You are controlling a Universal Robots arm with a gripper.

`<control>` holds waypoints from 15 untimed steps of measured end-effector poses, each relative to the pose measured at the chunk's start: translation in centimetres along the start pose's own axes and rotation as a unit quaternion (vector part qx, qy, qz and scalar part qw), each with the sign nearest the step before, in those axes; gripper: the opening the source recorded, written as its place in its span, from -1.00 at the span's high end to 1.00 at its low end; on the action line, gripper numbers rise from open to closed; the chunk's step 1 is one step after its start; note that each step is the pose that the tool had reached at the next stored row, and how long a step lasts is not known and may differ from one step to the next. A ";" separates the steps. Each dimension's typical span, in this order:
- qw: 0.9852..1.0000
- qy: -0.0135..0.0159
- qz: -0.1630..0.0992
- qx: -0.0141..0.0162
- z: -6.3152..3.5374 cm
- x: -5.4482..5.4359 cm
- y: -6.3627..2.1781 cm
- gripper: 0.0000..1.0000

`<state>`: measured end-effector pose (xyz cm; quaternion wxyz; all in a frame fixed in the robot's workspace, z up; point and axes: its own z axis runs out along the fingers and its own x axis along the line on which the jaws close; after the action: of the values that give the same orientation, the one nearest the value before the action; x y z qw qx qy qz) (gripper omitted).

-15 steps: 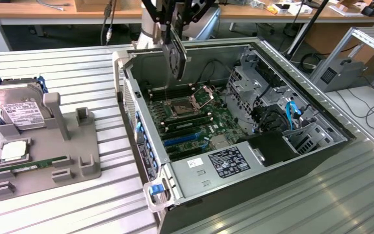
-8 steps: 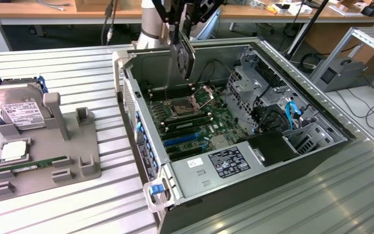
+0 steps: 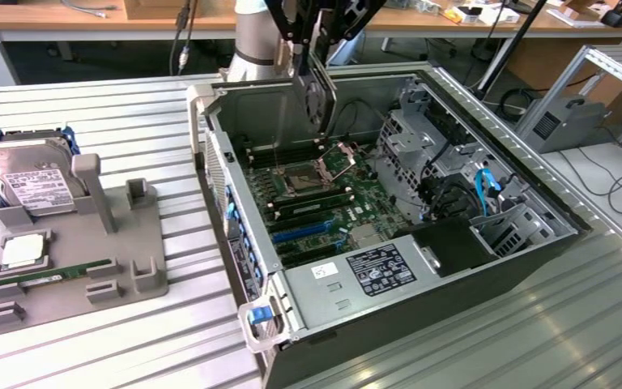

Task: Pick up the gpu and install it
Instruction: 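Pick up the gpu and move the gpu toward the slot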

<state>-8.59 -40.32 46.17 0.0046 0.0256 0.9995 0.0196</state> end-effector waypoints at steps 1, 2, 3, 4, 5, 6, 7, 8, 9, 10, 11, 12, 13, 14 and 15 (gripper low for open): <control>1.000 0.000 0.000 0.000 0.02 -0.1 -0.23 0.47; 1.000 0.000 0.000 0.000 0.04 -0.1 -0.38 0.47; 1.000 0.000 0.000 0.000 0.07 -0.1 -0.55 0.47; 1.000 0.000 0.000 0.000 0.09 -0.3 -0.58 0.47; 1.000 0.000 0.000 0.001 0.12 -0.6 -0.58 0.47; 1.000 0.000 0.000 0.001 0.17 -0.9 -0.58 0.47; 1.000 0.000 0.000 0.001 0.21 -1.2 -0.57 0.47; 1.000 0.000 0.000 0.001 0.26 -1.5 -0.56 0.47; 1.000 0.000 0.000 0.001 0.30 -1.6 -0.55 0.47; 1.000 0.000 0.000 0.001 0.34 -1.8 -0.55 0.47; 1.000 0.000 0.000 0.001 0.40 -2.0 -0.54 0.47; 1.000 0.000 0.000 0.001 0.50 -2.2 -0.55 0.47; 1.000 0.000 0.000 0.001 0.54 -2.3 -0.55 0.47; 1.000 0.000 0.000 0.001 0.60 -2.4 -0.57 0.47; 1.000 0.000 0.000 0.001 0.65 -2.5 -0.58 0.47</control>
<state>-6.07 -41.00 45.52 0.0045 0.0256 0.9995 0.0189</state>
